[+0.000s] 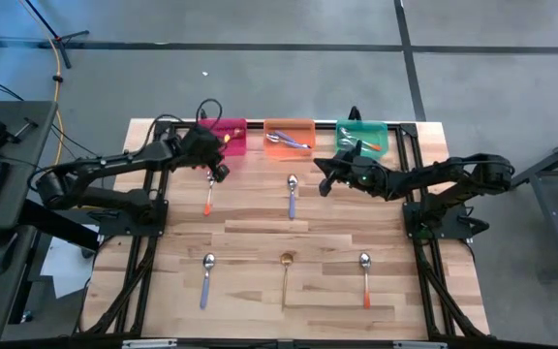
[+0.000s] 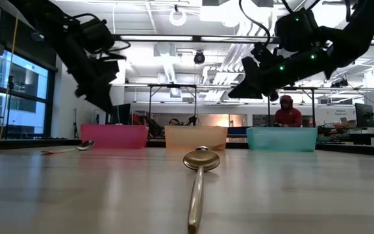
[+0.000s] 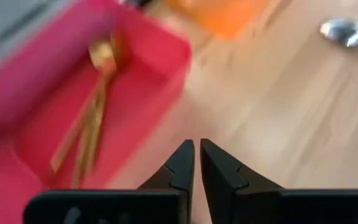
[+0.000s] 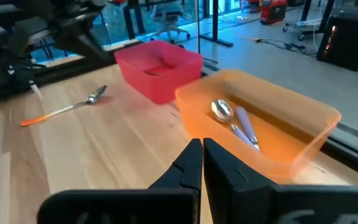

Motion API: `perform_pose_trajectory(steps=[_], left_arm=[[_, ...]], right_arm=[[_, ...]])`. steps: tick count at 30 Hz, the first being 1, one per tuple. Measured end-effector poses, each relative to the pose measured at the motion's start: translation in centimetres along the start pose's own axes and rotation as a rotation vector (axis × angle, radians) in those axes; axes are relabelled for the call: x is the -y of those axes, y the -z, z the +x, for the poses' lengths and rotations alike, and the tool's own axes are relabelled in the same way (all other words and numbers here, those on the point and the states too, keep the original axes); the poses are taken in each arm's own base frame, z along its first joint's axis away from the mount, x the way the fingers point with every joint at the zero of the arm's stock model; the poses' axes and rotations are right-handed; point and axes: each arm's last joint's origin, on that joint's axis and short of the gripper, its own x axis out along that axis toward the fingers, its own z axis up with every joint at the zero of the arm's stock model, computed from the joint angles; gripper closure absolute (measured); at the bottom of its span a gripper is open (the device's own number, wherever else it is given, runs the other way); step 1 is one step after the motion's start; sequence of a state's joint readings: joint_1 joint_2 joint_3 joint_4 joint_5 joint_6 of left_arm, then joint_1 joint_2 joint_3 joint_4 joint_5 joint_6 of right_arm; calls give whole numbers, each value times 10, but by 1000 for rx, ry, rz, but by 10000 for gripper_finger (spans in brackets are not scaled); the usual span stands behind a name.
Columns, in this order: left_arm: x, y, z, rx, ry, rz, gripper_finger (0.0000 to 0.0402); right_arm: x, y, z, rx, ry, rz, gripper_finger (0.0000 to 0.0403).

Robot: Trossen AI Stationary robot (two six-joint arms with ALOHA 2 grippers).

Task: Sort silverware by color (type)
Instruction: Put the top orange spoon into the green bin

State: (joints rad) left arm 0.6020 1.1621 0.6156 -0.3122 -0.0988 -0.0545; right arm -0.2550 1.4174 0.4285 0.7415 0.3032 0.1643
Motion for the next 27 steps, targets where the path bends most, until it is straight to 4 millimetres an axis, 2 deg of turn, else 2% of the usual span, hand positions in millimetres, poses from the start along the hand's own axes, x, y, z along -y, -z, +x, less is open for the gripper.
perform_pose_trajectory(steps=[7,16,22,27], left_arm=[[12,26,0,-167,-36,-145,332],[23,47,-4,-336,-77,-292,264],[30,66,4,-387,-100,-331,257],[30,71,16,-312,-90,-366,266]], right_arm=[[9,0,2,-5,-7,3,403],[10,0,2,-10,-6,0,403],[10,0,2,-9,-6,4,403],[10,-1,2,-5,-7,7,403]])
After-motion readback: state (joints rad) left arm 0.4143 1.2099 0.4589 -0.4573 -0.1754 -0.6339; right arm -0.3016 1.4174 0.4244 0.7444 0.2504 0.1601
